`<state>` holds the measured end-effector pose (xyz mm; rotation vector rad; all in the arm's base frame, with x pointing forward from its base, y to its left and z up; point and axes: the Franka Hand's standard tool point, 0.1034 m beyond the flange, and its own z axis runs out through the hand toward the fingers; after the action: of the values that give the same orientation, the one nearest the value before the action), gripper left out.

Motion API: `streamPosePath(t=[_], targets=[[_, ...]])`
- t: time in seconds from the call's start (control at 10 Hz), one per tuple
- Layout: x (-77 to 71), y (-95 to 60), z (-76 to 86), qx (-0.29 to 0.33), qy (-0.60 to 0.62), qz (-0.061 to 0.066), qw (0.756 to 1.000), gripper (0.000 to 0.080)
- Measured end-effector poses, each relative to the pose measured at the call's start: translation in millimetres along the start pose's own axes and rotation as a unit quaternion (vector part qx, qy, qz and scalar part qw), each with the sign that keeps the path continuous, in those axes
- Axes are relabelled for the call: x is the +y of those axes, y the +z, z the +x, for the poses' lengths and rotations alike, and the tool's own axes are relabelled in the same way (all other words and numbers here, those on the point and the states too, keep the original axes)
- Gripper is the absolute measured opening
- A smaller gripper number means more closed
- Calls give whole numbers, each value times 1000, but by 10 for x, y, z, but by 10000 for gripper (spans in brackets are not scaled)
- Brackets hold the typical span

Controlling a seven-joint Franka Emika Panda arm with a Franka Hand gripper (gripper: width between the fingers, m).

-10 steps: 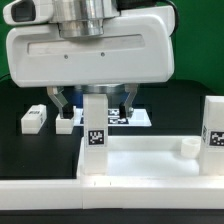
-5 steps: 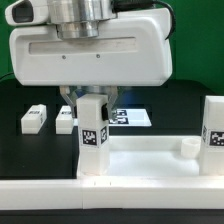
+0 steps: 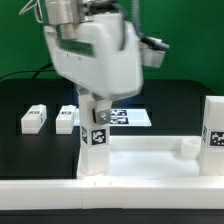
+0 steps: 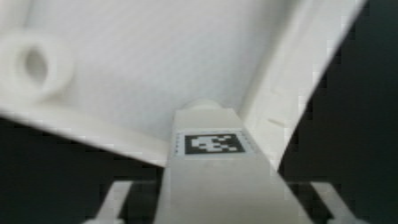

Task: Assemble desk

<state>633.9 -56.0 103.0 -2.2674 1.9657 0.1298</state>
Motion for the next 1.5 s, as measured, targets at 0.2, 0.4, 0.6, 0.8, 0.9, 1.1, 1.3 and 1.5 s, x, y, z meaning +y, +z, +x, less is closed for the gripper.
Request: streamPosePath(t=[0.2,0.4,0.6,0.8,0.9,1.1,1.3,1.5], targets=[[1,5,-11,0,51,3,999,291],[-5,7,-24,0,103,4,995,291],[-13,8,-36,0,143,5,990,291],[-53,21,-64,-5,307,38,951,291],[-57,24,-77,-4,360,56,931,291],[-60,23,-75,-3,372,58,926,291],[-56,38,-80,-2,360,57,931,348],[-59,46,-132,2,243,54,969,630]])
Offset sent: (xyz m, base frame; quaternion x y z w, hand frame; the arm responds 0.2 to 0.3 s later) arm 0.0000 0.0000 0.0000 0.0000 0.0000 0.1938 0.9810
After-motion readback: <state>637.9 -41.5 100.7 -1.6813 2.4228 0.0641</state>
